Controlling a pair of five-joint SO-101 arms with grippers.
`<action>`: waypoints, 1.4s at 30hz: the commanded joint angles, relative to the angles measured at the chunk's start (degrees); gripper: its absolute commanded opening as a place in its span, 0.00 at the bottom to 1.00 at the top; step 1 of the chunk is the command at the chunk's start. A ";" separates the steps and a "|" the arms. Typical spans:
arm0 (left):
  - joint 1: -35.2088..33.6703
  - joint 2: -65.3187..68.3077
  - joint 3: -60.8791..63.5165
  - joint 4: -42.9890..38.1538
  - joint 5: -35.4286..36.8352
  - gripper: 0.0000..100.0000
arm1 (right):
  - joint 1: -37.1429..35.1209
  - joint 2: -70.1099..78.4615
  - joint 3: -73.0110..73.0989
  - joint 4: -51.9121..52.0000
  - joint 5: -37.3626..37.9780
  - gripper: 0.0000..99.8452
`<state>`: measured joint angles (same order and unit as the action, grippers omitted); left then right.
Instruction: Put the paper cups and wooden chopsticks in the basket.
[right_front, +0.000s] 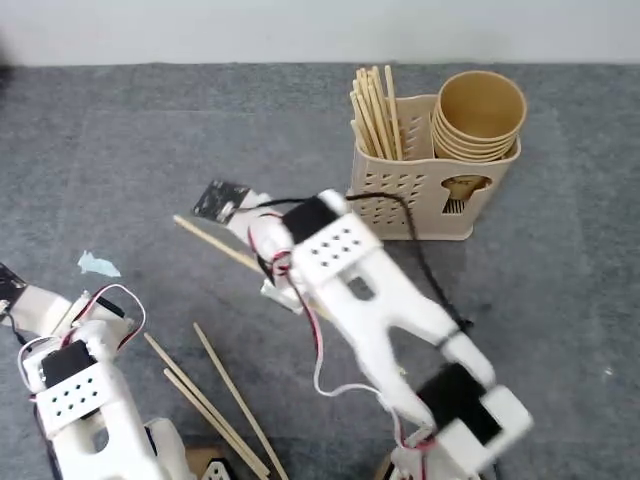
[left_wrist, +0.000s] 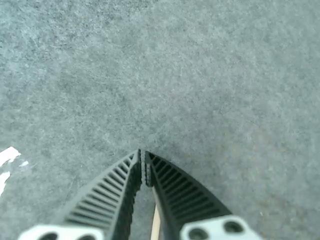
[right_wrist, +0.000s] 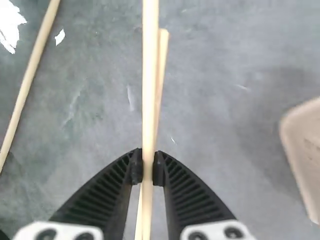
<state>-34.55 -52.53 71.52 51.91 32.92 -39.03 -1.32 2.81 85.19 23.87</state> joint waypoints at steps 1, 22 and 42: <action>0.00 -1.23 -0.75 -1.05 -0.18 0.01 | 2.68 -9.71 -5.71 3.30 0.97 0.01; 0.00 -1.23 -0.75 -1.05 -0.18 0.01 | 16.57 -13.41 -43.43 -7.69 -0.53 0.01; 0.00 -1.23 -0.66 -1.05 -0.18 0.01 | 27.56 -14.11 -13.80 -48.13 -9.14 0.01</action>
<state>-34.55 -52.53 71.52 51.91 32.92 -13.19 -13.36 -14.51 42.29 15.60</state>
